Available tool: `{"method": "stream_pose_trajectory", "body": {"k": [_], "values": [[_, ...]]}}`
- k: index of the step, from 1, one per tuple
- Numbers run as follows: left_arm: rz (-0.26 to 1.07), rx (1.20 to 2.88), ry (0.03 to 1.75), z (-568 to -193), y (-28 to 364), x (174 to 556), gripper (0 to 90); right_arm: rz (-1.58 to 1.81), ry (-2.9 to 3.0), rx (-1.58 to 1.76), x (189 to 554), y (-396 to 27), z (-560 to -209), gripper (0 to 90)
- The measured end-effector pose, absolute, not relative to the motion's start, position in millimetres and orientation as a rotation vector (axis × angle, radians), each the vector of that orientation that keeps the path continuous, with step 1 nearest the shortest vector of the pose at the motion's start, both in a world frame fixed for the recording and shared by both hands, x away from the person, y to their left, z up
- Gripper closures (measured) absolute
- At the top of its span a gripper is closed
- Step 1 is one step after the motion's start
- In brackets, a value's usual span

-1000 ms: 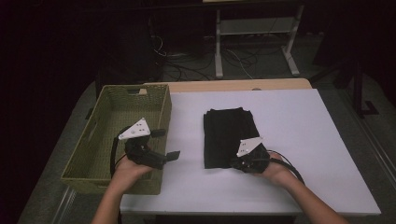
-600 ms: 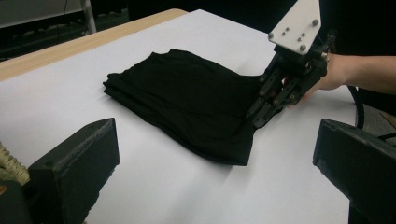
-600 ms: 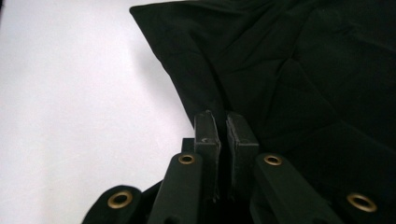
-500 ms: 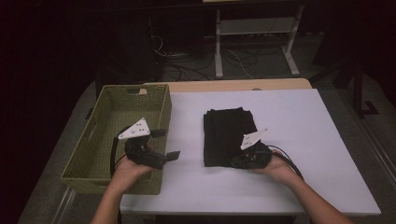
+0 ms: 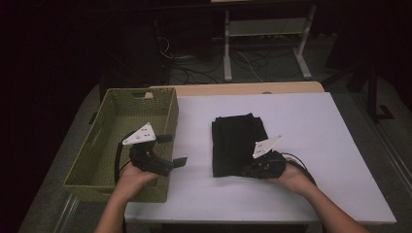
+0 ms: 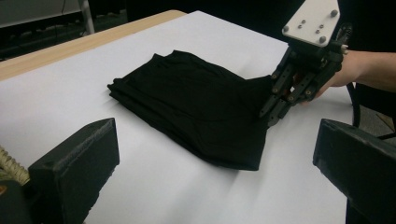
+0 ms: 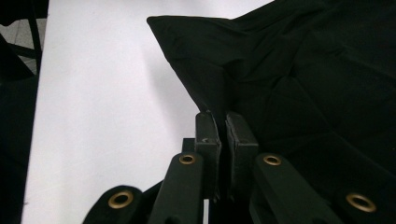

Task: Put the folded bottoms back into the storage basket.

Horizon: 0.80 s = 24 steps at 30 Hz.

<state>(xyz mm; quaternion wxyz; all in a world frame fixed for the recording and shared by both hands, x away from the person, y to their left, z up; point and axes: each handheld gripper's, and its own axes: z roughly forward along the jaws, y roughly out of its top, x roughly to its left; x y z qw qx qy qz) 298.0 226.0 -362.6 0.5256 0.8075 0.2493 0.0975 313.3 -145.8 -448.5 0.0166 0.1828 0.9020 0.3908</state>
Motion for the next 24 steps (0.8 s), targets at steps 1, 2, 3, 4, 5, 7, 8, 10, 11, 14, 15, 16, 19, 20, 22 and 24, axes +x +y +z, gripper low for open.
{"method": "stream_pose_trajectory", "body": {"k": [1,2,3,4,5,7,8,10,11,14,15,16,19,20,22,24], "values": [[0.233,1.930,0.596,-362.6,225.9,298.0,0.4,1.216,2.803,0.565,311.9,-145.9,-448.1,84.0],[0.233,1.931,0.596,-362.6,225.9,297.9,0.4,1.214,2.806,0.569,310.0,-146.0,-447.3,84.0],[0.233,1.931,0.596,-362.6,225.9,297.9,0.5,1.214,2.806,0.571,308.0,-146.0,-446.5,84.0],[0.233,1.931,0.596,-362.6,225.9,297.8,0.5,1.222,2.805,0.576,305.5,-146.2,-445.5,84.0],[0.233,1.930,0.596,-362.5,225.9,297.8,0.5,1.228,2.806,0.581,304.0,-146.5,-445.3,83.9],[0.231,1.930,0.597,-362.5,225.9,297.7,0.5,1.225,2.813,0.578,299.7,-147.0,-445.0,83.9],[0.232,1.930,0.597,-362.5,225.9,297.7,0.4,1.224,2.812,0.577,297.6,-147.2,-445.0,83.9],[0.232,1.929,0.596,-362.5,226.1,297.9,0.4,1.217,2.812,0.588,292.8,-147.7,-444.6,83.9],[0.232,1.929,0.596,-362.5,226.2,297.9,0.4,1.216,2.813,0.588,291.3,-148.0,-444.4,83.8],[0.230,1.928,0.596,-362.5,226.2,297.9,0.5,1.215,2.814,0.599,284.9,-148.2,-443.9,83.8],[0.230,1.928,0.596,-362.5,226.1,297.8,0.4,1.219,2.816,0.599,282.1,-148.2,-444.2,83.8],[0.229,1.930,0.596,-362.5,226.1,297.9,0.4,1.219,2.817,0.600,280.6,-148.1,-444.5,83.7],[0.230,1.931,0.594,-362.5,226.1,297.8,0.5,1.225,2.816,0.606,274.3,-147.3,-445.3,83.6],[0.229,1.930,0.593,-362.5,226.2,297.8,0.5,1.224,2.819,0.603,271.6,-146.7,-445.5,83.7],[0.227,1.928,0.592,-362.4,226.4,297.8,0.5,1.229,2.825,0.605,268.4,-146.3,-445.5,83.6],[0.226,1.929,0.592,-362.5,226.3,297.9,0.5,1.228,2.832,0.604,265.0,-145.6,-445.9,83.6]]}}
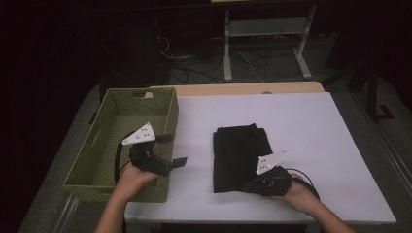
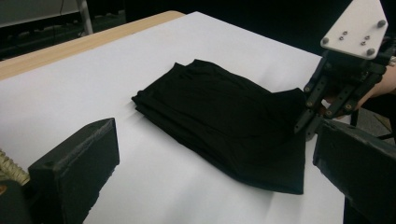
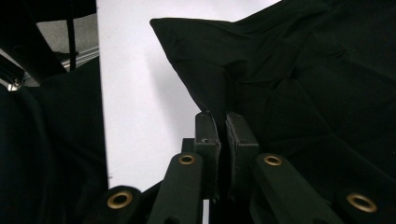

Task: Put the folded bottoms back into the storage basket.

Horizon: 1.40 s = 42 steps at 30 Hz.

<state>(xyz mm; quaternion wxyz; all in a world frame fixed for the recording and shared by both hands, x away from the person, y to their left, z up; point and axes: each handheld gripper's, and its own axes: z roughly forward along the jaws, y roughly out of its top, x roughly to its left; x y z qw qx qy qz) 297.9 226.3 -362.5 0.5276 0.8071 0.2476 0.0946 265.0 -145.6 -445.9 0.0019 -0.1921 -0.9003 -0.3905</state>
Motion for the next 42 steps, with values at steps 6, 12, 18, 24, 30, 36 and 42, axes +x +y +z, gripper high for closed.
{"method": "stream_pose_trajectory", "body": {"k": [6,12,18,24,30,36,42], "values": [[0.224,1.929,0.592,-362.6,226.1,297.7,0.5,-1.180,-2.837,-0.588,257.3,-142.2,-451.7,83.3],[0.224,1.928,0.591,-362.7,226.3,297.6,0.5,-1.153,-2.842,-0.586,258.4,-139.8,-455.7,80.6],[0.222,1.928,0.586,-362.7,226.1,297.5,0.5,-1.248,-2.809,-0.632,258.3,-144.9,-448.4,59.6],[0.222,1.929,0.585,-362.8,225.9,297.4,0.4,-1.368,-2.765,-0.736,261.4,-157.4,-437.1,42.9],[0.225,1.935,0.583,-363.0,224.9,297.0,0.4,-1.440,-2.736,-0.793,263.2,-171.6,-430.8,32.1],[0.221,1.935,0.583,-363.1,224.7,297.2,0.4,-1.467,-2.748,-0.900,262.1,-187.6,-427.2,21.0],[0.222,1.935,0.584,-362.9,225.1,297.6,0.4,-1.518,-2.755,-0.950,257.8,-204.6,-426.1,13.5]]}}
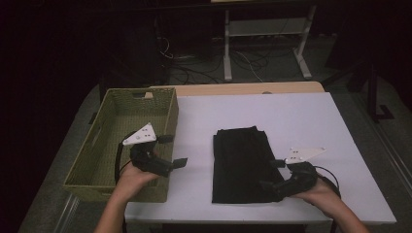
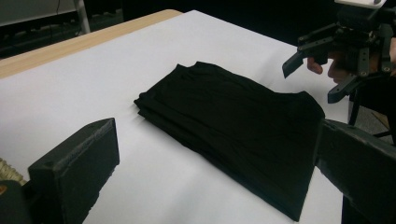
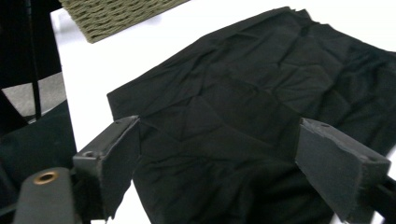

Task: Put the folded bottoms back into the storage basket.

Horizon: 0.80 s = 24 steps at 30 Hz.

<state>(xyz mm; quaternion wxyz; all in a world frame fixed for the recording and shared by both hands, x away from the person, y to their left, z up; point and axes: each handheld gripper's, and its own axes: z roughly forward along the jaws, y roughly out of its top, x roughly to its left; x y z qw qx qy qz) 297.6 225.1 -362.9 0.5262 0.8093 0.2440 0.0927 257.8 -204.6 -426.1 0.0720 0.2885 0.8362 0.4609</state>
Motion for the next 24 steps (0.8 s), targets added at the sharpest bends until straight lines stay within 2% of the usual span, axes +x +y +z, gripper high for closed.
{"method": "stream_pose_trajectory", "body": {"k": [17,24], "values": [[0.195,1.928,0.567,-361.9,222.8,299.9,0.3,1.327,2.451,0.958,244.7,-242.3,-443.3,0.2],[0.186,1.948,0.561,-357.4,213.6,302.2,0.3,1.311,2.480,0.969,246.1,-243.9,-448.1,0.0]]}}
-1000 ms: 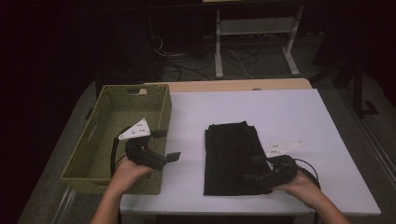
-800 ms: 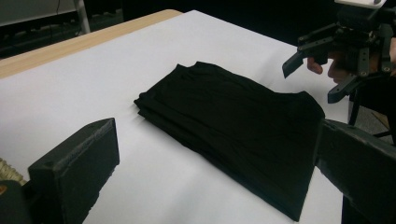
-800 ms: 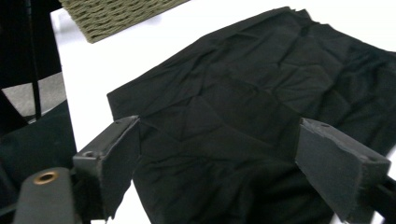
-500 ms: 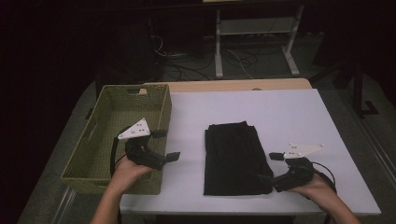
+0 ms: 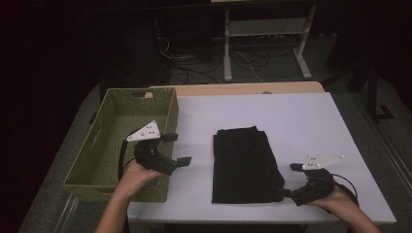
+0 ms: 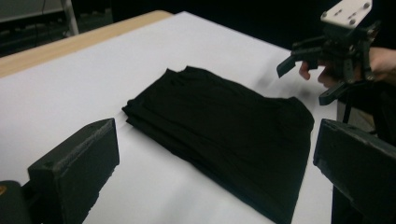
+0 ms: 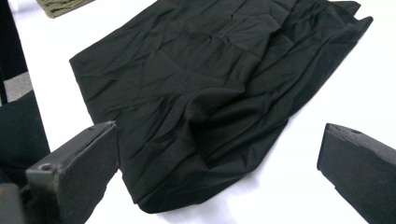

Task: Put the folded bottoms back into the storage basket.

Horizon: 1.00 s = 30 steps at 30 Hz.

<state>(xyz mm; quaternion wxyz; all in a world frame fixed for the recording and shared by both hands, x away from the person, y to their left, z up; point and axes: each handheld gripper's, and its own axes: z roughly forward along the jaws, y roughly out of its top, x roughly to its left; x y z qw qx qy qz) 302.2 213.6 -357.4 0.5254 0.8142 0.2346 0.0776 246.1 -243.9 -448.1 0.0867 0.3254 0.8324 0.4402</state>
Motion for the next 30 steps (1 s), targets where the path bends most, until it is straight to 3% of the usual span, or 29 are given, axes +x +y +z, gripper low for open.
{"method": "stream_pose_trajectory", "body": {"k": [18,30], "values": [[0.136,1.950,0.526,-336.8,159.2,308.8,0.3,1.311,2.492,0.964,248.6,-242.4,-446.5,0.0],[0.127,1.976,0.525,-355.4,124.8,309.2,0.4,1.329,2.495,0.941,248.9,-242.2,-446.3,0.0]]}}
